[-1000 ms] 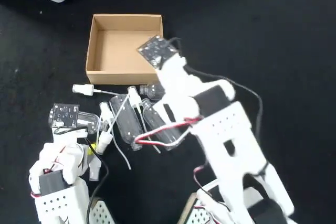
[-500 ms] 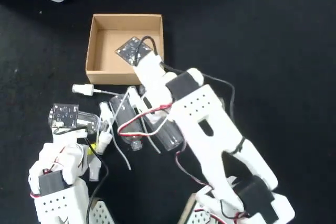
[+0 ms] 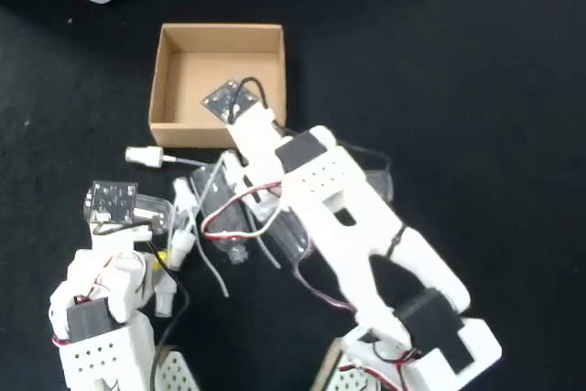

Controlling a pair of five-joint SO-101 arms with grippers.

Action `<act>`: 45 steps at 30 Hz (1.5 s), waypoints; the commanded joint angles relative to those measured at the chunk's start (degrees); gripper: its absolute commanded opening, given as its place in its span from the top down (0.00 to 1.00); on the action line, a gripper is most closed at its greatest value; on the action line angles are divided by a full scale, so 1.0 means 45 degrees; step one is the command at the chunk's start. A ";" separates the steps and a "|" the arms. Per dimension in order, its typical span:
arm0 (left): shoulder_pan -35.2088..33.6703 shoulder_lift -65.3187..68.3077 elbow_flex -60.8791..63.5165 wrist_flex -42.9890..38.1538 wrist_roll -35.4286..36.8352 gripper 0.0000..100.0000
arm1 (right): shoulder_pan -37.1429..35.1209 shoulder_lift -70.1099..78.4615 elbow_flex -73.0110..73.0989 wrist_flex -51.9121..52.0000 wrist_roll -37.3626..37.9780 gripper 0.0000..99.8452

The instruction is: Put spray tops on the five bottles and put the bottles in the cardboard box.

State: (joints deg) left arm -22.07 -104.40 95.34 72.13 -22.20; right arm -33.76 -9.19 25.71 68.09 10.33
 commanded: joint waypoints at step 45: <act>-0.0186 -0.0020 -0.0127 -0.0176 0.0020 0.73 | -0.0313 0.1788 0.1612 -0.2755 -0.0117 0.78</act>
State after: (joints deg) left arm -22.33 -104.40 95.34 72.13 -22.11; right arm -36.84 -0.84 33.27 56.92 10.33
